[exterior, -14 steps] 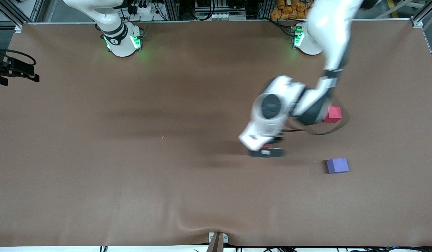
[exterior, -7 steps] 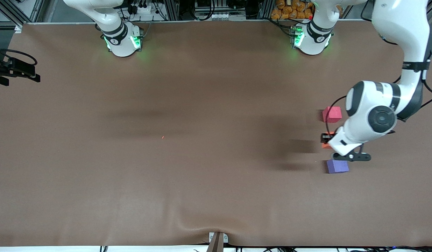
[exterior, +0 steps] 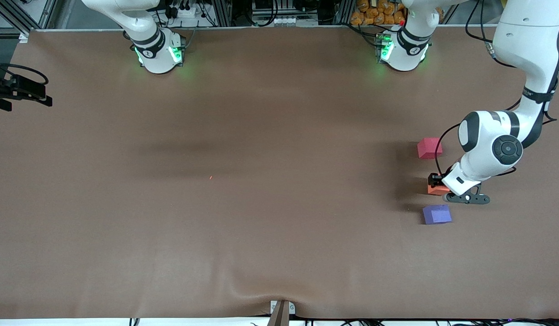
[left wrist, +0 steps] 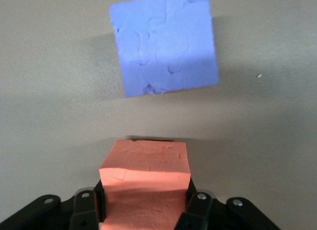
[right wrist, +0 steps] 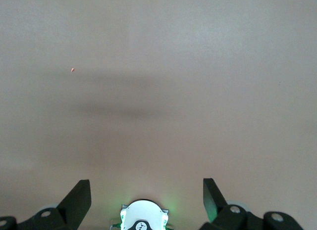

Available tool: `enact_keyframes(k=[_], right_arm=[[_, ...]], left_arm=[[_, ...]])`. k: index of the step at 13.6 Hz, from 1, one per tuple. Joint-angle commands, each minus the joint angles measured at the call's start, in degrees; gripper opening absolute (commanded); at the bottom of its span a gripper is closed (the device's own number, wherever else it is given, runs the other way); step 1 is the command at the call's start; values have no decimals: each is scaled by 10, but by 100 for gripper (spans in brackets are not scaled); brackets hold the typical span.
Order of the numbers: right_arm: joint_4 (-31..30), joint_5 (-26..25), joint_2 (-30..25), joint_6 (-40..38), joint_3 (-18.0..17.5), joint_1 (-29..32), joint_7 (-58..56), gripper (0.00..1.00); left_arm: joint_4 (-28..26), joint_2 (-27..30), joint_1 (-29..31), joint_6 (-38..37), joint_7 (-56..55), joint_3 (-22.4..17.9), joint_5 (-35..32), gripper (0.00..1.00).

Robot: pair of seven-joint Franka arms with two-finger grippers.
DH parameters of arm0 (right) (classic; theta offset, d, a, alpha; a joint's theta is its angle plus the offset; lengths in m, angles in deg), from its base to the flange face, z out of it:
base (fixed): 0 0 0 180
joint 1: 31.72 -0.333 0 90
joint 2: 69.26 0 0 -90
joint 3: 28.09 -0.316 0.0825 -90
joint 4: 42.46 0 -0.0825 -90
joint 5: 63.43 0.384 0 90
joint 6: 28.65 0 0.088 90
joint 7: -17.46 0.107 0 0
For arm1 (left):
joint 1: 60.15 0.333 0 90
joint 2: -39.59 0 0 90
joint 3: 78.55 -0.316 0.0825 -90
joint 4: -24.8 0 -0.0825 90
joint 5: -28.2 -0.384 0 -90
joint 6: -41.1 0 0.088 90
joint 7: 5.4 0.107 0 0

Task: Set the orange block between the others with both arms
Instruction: 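Carry the orange cube with the left gripper between pink and blue cubes, then lower the orange cube onto the table and open the left gripper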

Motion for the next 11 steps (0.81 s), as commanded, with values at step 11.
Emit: enact_keyframes(k=[11], right_arm=[[2,-3,0,1,-6,-14,-4,100]], left_arm=[[-16,-6,4,27,-40,19,-4,0]])
